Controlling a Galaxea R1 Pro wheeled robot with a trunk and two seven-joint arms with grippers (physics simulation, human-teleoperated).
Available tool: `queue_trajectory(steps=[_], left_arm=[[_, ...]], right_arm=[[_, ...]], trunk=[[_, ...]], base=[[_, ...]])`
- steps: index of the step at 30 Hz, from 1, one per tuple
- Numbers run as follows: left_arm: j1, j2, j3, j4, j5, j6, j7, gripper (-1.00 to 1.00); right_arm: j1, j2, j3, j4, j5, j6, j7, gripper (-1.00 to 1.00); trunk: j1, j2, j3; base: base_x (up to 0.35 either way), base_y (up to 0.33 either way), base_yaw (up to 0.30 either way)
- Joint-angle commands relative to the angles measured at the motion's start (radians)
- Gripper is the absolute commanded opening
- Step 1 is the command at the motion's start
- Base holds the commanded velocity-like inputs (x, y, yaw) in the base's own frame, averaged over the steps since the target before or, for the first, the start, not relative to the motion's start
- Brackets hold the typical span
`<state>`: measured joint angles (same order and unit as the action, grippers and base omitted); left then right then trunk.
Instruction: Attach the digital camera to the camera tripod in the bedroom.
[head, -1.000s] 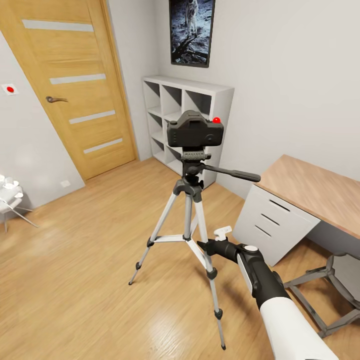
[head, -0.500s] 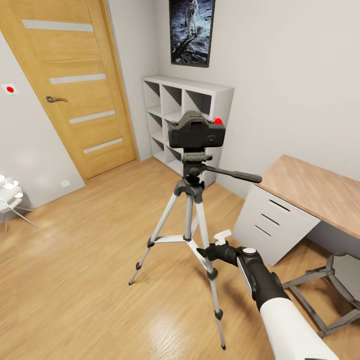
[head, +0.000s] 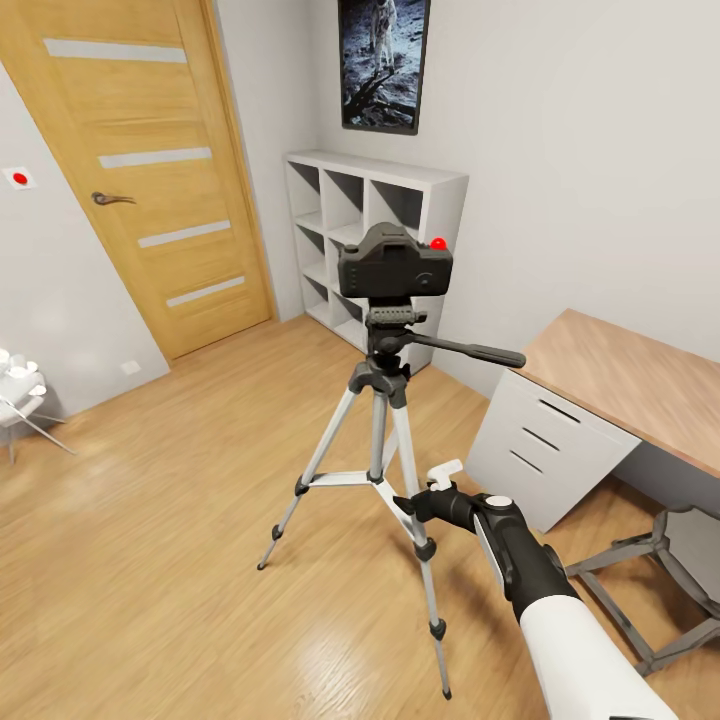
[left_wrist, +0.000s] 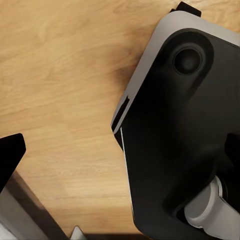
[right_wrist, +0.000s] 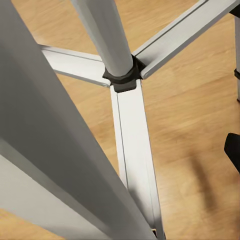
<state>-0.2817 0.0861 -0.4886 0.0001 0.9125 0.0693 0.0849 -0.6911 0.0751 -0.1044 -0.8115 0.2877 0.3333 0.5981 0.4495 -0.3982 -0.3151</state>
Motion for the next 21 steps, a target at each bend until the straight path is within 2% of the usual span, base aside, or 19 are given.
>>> queue_trajectory(steps=[1, 13, 21], left_arm=[[-0.001, 0.000, -0.008, 0.000, 0.007, 0.004, 0.003, 1.00], [-0.001, -0.001, -0.008, 0.000, 0.007, 0.005, 0.008, 1.00], [-0.001, -0.013, -0.008, 0.000, 0.008, 0.006, 0.013, 1.00]], right_arm=[[-0.001, 0.002, -0.006, -0.001, 0.008, 0.004, 0.009, 1.00], [-0.001, 0.004, -0.006, -0.001, 0.007, 0.004, 0.012, 1.00], [-0.001, 0.003, -0.006, -0.001, 0.007, 0.004, 0.012, 1.00]], trunk=[[0.001, -0.002, -0.002], [0.001, -0.002, -0.002], [0.001, -0.002, -0.002]], base=[[0.000, 0.000, 0.000], [-0.015, 0.000, 0.000], [-0.238, 0.000, 0.000]])
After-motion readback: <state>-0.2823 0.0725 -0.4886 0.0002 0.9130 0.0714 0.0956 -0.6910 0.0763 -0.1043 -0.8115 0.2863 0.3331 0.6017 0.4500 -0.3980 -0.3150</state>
